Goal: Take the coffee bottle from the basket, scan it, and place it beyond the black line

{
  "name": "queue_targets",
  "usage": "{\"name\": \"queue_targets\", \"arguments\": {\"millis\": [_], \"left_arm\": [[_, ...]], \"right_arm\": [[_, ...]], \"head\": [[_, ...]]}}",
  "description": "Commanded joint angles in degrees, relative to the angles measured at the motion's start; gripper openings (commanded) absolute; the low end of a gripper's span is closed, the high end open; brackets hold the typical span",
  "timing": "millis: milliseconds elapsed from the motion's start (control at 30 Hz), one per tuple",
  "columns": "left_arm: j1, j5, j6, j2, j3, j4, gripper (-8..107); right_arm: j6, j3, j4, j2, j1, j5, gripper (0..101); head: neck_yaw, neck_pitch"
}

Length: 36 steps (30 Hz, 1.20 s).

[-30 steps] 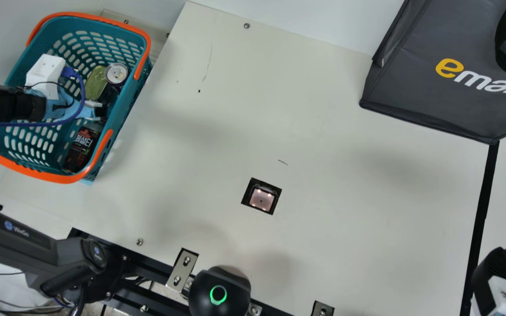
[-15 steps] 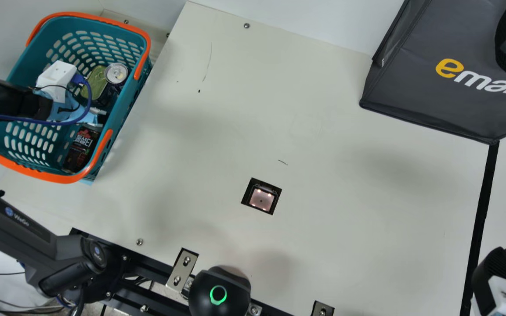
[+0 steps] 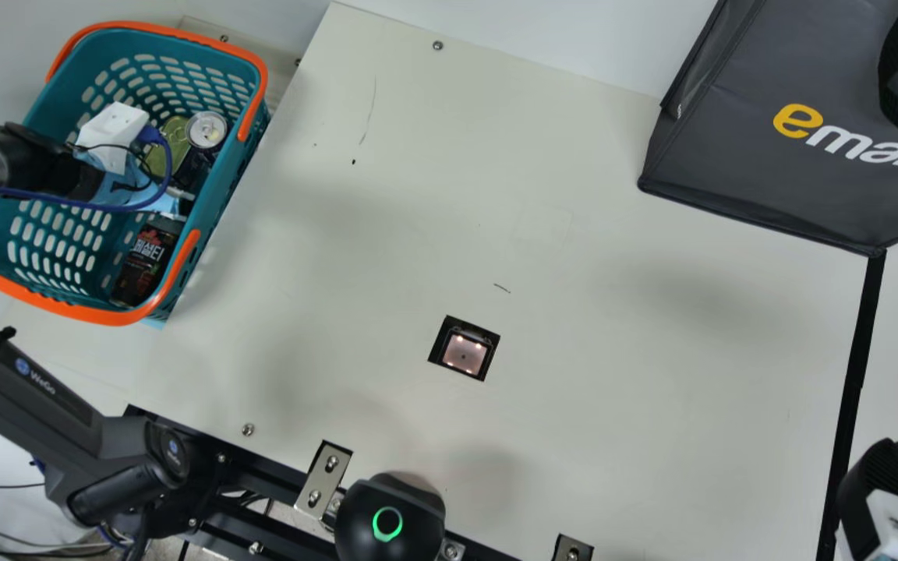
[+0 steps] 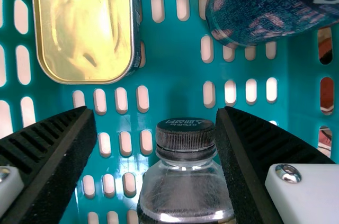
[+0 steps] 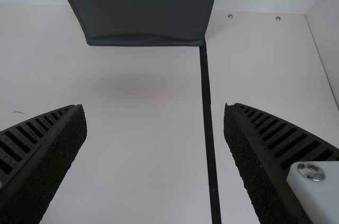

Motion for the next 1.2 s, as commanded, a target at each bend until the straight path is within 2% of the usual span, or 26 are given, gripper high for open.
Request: {"name": "queue_targets", "arguments": {"millis": [0, 567, 1167], "left_arm": [[-0.2, -0.2, -1.0, 0.2, -0.2, 0.7, 90], [-1.9, -2.7, -5.1, 0.5, 2.1, 3.9, 90], [-2.7, -5.5, -4.2, 2.1, 4.0, 2.7, 90]], "right_arm": [[0.0, 0.0, 0.0, 0.0, 0.0, 0.0, 91], [0.0, 0.0, 0.0, 0.0, 0.0, 0.0, 91], [0.0, 0.0, 0.0, 0.0, 0.0, 0.0, 91]], "head": [[0.1, -1.5], [0.1, -1.5], [0.1, -1.5]]}}
